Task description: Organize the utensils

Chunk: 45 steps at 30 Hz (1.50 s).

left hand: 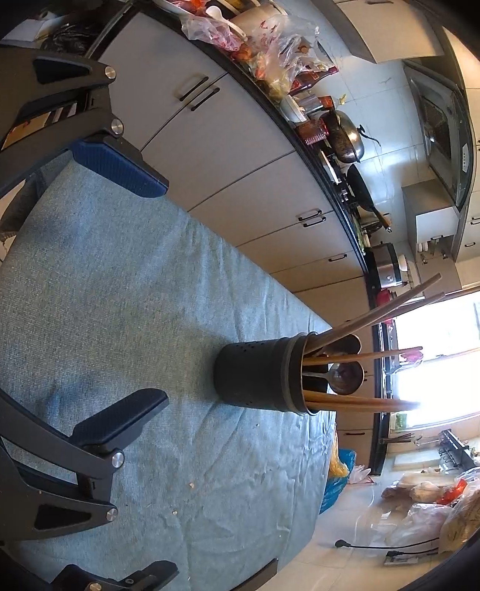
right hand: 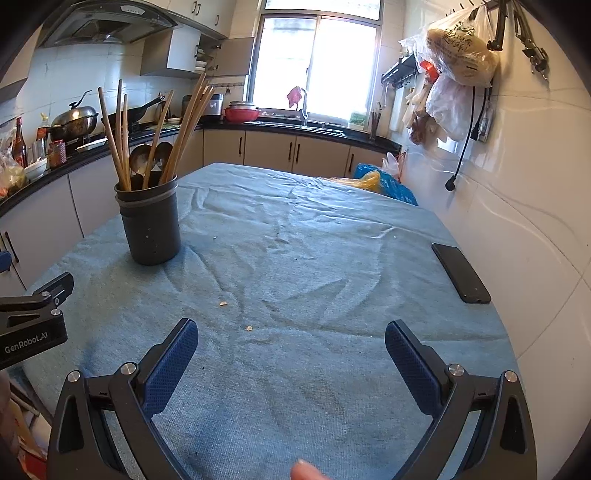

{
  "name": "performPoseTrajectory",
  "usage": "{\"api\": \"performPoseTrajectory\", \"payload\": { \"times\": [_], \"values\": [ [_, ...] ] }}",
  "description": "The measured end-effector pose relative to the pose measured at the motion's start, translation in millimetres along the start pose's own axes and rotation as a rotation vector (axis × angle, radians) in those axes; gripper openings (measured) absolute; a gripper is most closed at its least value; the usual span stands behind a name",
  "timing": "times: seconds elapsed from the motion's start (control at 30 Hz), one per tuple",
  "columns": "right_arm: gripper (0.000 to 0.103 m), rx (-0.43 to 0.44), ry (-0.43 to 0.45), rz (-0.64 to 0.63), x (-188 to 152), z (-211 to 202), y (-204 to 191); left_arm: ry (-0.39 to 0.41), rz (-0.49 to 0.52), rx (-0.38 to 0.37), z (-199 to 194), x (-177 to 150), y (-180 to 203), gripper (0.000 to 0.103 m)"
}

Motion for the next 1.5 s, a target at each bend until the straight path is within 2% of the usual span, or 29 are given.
{"api": "performPoseTrajectory", "payload": {
  "times": [1.5],
  "values": [
    [0.103,-0.015,-0.023,-0.032,-2.6,-0.2,-8.2,0.006,-0.009,-0.018,-1.2,-3.2,2.0,0.103]
  ]
}}
Point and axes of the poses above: each gripper's, at about its wrist camera, not at the fingertips, and z roughly the way its jaws point, y to its right, x to its top, the point moved 3 cm from there along z, roughly the way its jaws point, and after that the axes turned 5 degrees about -x, right-handed, at the moved point
